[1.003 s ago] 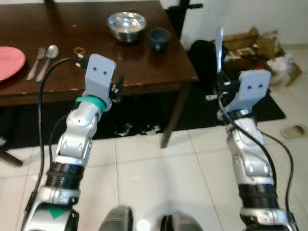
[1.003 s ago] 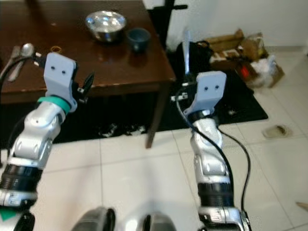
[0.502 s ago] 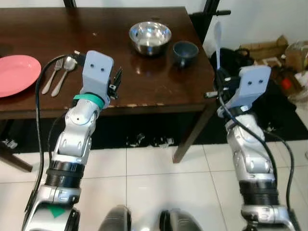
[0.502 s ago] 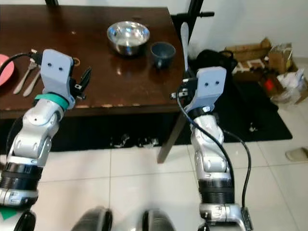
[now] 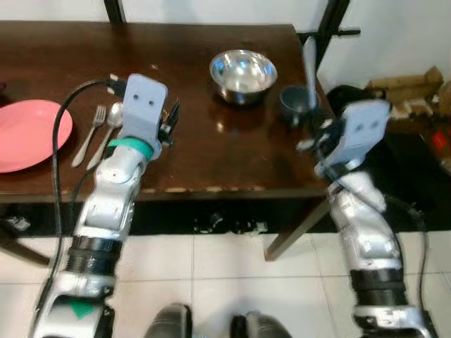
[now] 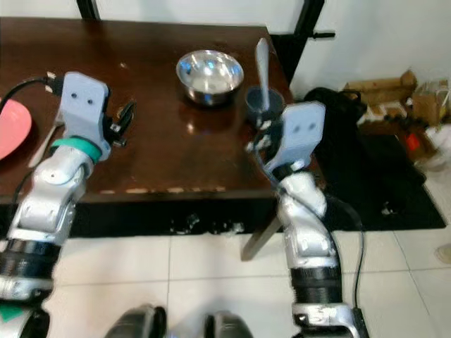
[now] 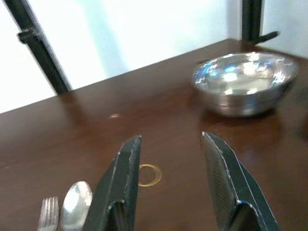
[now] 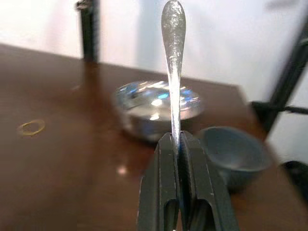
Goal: Setting the table
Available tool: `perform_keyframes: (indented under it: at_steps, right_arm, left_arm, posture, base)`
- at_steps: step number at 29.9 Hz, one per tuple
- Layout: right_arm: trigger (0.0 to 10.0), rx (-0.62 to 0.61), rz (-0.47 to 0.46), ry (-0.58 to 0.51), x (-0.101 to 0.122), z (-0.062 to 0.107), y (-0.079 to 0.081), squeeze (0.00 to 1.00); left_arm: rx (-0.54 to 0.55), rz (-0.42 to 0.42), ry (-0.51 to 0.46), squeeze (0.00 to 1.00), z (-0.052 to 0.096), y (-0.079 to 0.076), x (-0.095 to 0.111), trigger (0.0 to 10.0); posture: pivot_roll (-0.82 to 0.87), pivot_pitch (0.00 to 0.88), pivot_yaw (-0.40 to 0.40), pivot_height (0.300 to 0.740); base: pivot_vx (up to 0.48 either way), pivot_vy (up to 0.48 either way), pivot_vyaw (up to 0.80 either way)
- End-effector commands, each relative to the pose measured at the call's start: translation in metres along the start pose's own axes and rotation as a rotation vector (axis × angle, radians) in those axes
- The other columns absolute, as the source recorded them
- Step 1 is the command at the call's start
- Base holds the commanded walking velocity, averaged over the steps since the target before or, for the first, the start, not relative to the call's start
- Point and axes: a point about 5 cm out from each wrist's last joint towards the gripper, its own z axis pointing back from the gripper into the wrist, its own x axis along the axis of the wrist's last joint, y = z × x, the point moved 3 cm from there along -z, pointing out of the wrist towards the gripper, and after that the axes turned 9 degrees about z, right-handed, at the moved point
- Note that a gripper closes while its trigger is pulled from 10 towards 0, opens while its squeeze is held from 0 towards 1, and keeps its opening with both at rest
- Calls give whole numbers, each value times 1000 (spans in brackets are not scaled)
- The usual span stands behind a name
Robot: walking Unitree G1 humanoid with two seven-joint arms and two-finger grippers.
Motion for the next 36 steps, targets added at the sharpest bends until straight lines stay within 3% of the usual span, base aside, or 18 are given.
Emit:
perform_keyframes:
  at_steps: [1,4,7,16,18,26,27,28,29,31,32,34,35,36]
  right_arm:
    - [10000,45,18,65,-13,8,4,0]
    - [10000,68,27,87,-18,10,7,0]
    - [10000,127,67,235,-45,22,17,0]
    - [10000,192,-28,271,-55,32,40,0]
    - [10000,178,-72,308,-63,29,48,0]
    - [10000,104,-136,352,-71,17,45,0]
    - [10000,69,-158,378,-74,6,42,0]
    - [10000,69,-158,378,-74,6,42,0]
    - [10000,40,-179,400,-75,-3,39,0]
    - [10000,40,-179,400,-75,-3,39,0]
    - [10000,7,-191,430,-78,-9,33,0]
    - [10000,7,-191,430,-78,-9,33,0]
    - [10000,-19,-205,459,-81,-12,28,0]
    - [10000,-19,-205,459,-81,-12,28,0]
  left_arm:
    - [-36,-2,29,0,2,-9,-8,10000]
    - [-49,-6,34,0,2,-11,-9,10000]
    - [-137,26,65,0,4,-14,-11,10000]
    - [-139,59,79,0,3,-3,-7,10000]
    - [-134,59,78,0,3,-2,-6,10000]
    - [-158,57,82,0,4,-6,-3,10000]
    - [-237,30,88,0,5,-13,2,10000]
    - [-237,30,88,0,5,-13,2,10000]
    - [-338,9,96,0,8,-21,7,10000]
    - [-338,9,96,0,8,-21,7,10000]
    - [-453,6,113,0,14,-27,12,10000]
    - [-453,6,113,0,14,-27,12,10000]
    - [-569,9,134,0,24,-35,15,10000]
    - [-569,9,134,0,24,-35,15,10000]
  posture:
    - [26,46,32,740]
    - [26,46,32,740]
    - [28,55,28,740]
    - [41,67,25,740]
    - [53,74,25,740]
    - [68,83,22,740]
    - [94,95,14,740]
    - [94,95,14,740]
    - [105,99,8,740]
    - [105,99,8,740]
    - [113,103,4,740]
    - [113,103,4,740]
    - [120,107,3,740]
    - [120,107,3,740]
  base:
    - [0,0,0]
    - [0,0,0]
    - [0,0,0]
    - [0,0,0]
    - [0,0,0]
    - [0,0,0]
    - [0,0,0]
    - [0,0,0]
    - [0,0,0]
    - [0,0,0]
    - [0,0,0]
    - [0,0,0]
    - [0,0,0]
    - [0,0,0]
